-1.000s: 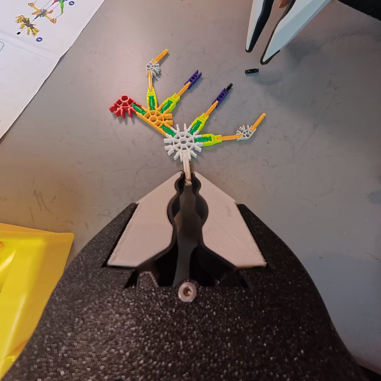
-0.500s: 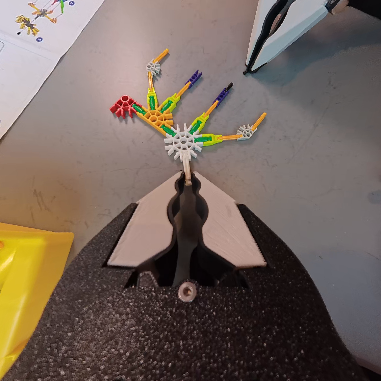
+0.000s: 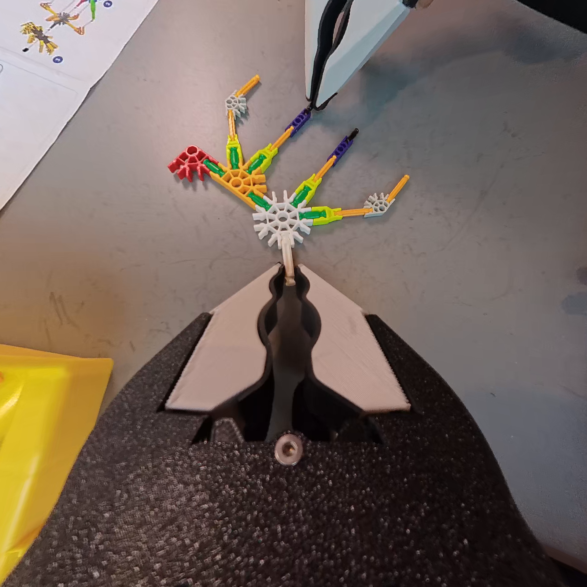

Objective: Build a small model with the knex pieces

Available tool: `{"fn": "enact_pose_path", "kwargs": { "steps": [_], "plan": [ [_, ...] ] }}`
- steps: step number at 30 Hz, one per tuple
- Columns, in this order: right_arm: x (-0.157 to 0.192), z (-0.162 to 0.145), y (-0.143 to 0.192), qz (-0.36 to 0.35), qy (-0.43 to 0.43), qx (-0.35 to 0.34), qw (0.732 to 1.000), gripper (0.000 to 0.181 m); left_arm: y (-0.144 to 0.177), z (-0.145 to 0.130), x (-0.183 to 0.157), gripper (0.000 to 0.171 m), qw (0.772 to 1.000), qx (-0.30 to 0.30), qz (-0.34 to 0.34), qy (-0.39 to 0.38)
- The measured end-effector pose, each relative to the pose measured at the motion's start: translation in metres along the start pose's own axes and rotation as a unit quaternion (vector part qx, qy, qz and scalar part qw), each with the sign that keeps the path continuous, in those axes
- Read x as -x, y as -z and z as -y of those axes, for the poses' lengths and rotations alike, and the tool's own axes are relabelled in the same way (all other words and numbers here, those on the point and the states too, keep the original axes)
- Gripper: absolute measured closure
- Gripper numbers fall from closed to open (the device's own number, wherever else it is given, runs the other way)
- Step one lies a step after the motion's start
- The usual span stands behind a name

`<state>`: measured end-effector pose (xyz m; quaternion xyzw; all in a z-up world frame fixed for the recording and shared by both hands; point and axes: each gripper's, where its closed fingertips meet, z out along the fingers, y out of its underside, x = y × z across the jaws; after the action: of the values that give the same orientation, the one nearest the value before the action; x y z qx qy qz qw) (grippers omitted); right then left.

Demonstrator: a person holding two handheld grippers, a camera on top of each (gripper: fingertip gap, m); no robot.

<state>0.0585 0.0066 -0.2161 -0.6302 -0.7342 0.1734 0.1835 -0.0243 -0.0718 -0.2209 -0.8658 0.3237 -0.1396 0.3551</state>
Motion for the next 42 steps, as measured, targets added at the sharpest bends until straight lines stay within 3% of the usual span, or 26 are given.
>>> {"fn": "enact_pose_path", "kwargs": {
  "steps": [17, 42],
  "plan": [
    [-0.0023, 0.0013, -0.0044, 0.004, 0.016, 0.021, 1.0, 0.179, 0.0004, -0.0007, -0.0005, 0.165, 1.0, -0.001, -0.005, -0.003],
    [-0.0019, 0.0071, -0.0033, 0.013, 0.02, 0.001, 1.0, 0.181, 0.0006, -0.0005, -0.0015, 0.165, 1.0, -0.002, -0.006, -0.008]
  ]
}}
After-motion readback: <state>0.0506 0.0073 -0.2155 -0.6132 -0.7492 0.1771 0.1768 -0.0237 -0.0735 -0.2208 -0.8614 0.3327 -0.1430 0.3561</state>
